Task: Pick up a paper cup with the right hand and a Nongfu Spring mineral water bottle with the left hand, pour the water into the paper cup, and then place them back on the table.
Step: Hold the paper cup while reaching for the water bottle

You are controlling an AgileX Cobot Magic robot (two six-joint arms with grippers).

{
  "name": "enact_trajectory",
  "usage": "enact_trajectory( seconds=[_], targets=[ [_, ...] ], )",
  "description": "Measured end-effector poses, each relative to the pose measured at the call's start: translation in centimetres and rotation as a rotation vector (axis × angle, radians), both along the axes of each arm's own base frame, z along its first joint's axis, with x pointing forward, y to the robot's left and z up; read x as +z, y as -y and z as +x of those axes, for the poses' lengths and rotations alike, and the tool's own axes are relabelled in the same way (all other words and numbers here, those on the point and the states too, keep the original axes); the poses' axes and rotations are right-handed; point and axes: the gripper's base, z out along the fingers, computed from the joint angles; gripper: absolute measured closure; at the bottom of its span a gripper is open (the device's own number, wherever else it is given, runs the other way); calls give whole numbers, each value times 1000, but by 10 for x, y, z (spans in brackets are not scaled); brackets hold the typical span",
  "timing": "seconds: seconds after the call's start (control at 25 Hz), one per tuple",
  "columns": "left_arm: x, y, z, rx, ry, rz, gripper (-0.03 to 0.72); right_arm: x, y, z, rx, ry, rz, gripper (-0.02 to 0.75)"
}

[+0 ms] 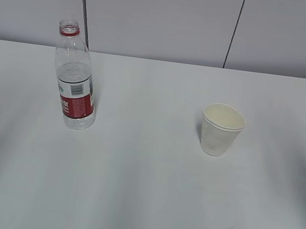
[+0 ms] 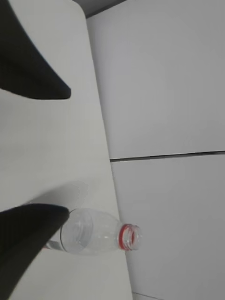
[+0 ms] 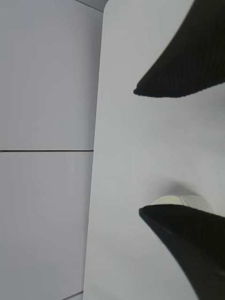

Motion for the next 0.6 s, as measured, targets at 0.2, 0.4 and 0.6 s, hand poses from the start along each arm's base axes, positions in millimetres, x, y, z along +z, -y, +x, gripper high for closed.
enact_trajectory(
  seconds=[0.2,0.4,0.6],
  targets=[
    [-20,17,7,-60,55,-32,249,-5,0,6,0,-20,-1,206],
    [-45,33,16,-98,62,-34,249,-2,0,8,0,13,1,206],
    [-60,41,30,-97,64,-44,249,-2,0,8,2,17,-8,206]
  ],
)
